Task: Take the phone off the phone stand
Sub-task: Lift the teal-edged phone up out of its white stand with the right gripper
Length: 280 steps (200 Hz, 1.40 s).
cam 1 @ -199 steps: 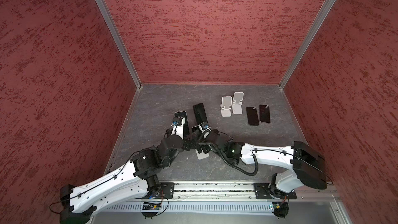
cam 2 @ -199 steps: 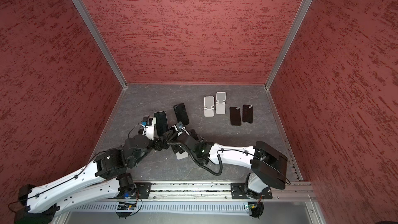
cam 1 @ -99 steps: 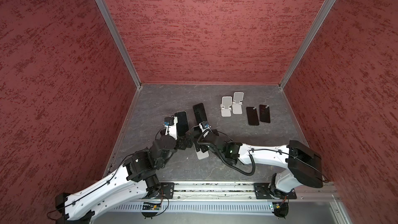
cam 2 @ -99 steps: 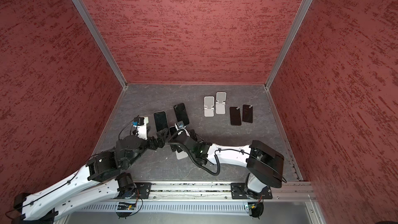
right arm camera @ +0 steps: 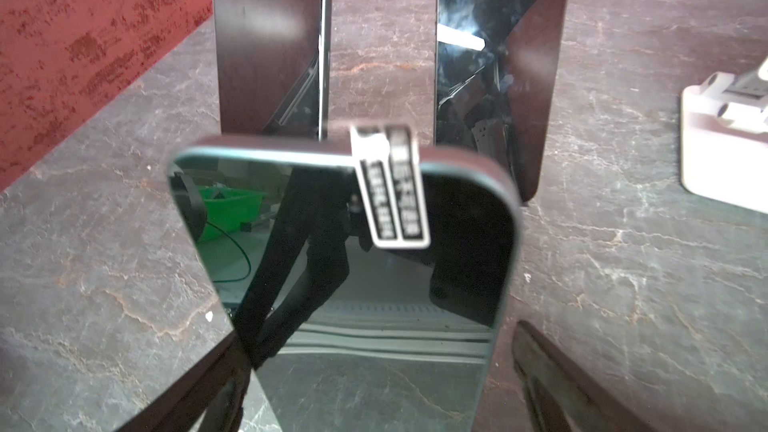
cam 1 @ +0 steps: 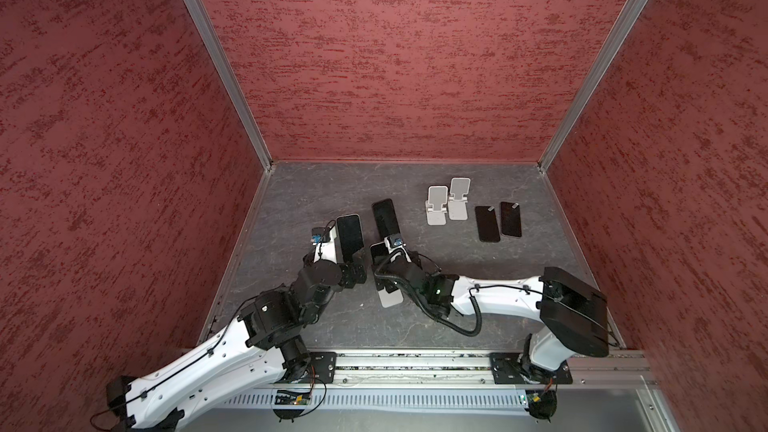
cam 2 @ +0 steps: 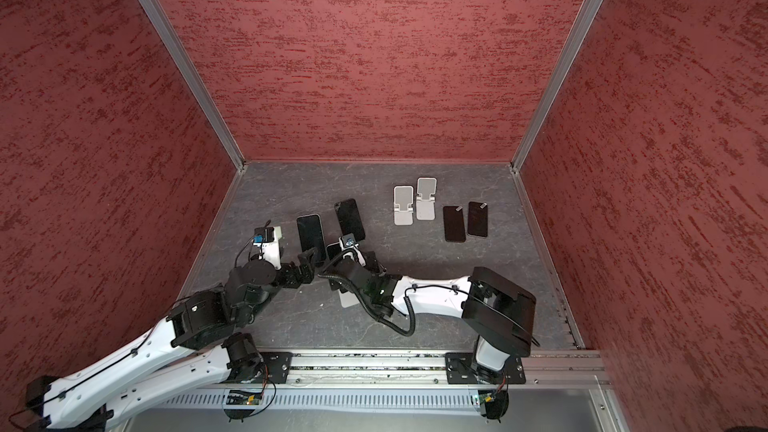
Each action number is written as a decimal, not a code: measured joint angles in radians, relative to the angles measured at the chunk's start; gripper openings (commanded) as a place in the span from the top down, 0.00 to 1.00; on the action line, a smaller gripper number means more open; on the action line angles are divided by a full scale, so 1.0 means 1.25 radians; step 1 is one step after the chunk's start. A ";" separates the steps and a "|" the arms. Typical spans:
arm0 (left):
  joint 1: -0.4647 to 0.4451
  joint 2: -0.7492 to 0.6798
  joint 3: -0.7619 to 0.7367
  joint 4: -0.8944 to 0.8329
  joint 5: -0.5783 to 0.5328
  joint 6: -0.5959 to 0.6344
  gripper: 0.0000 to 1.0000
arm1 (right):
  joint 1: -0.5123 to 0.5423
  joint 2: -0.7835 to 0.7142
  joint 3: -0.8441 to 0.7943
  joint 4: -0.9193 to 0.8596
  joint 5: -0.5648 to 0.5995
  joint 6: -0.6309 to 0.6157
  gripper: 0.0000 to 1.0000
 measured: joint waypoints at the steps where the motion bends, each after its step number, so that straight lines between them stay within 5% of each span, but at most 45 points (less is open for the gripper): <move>1: 0.000 0.000 0.000 0.000 0.000 0.000 0.00 | 0.000 0.000 0.000 0.000 0.001 0.001 0.06; 136: 0.006 -0.001 -0.014 -0.019 -0.003 -0.006 0.00 | 0.023 0.037 0.045 -0.043 0.051 0.038 0.32; 280: 0.009 -0.001 -0.018 -0.022 -0.002 -0.015 0.00 | 0.027 -0.013 0.045 -0.075 0.050 0.008 0.36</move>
